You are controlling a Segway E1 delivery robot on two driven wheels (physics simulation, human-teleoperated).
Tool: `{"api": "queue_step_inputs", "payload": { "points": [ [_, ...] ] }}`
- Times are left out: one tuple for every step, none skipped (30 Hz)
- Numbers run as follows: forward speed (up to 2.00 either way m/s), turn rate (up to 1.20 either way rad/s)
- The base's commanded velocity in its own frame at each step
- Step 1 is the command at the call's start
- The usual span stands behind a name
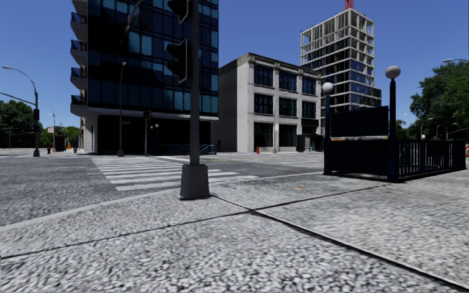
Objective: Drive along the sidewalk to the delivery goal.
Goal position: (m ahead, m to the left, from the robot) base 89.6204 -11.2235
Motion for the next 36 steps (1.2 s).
{"api": "queue_step_inputs", "payload": {
  "points": [
    [2.00, -0.35],
    [2.00, -0.38],
    [2.00, -0.38],
    [2.00, -0.39],
    [2.00, -0.39],
    [2.00, -0.41],
    [2.00, -0.41],
    [2.00, -0.42],
    [2.00, -0.42],
    [2.00, -0.42],
    [2.00, -0.42],
    [2.00, -0.42],
    [2.00, -0.42],
    [2.00, -0.42],
    [2.00, -0.42],
    [2.00, -0.42],
    [2.00, -0.42],
    [2.00, -0.42],
    [2.00, -0.42],
    [2.00, -0.26],
    [2.00, -0.26],
    [2.00, -0.18],
    [2.00, -0.13],
    [2.00, 0.00],
    [2.00, 0.00],
    [2.00, 0.00],
    [2.00, 0.00],
    [2.00, 0.27],
    [2.00, 0.28],
    [2.00, 0.28],
    [2.00, 0.28],
    [2.00, 0.28],
    [2.00, 0.28],
    [2.00, 0.32],
    [2.00, 0.32],
    [2.00, 0.38]
  ]
}}
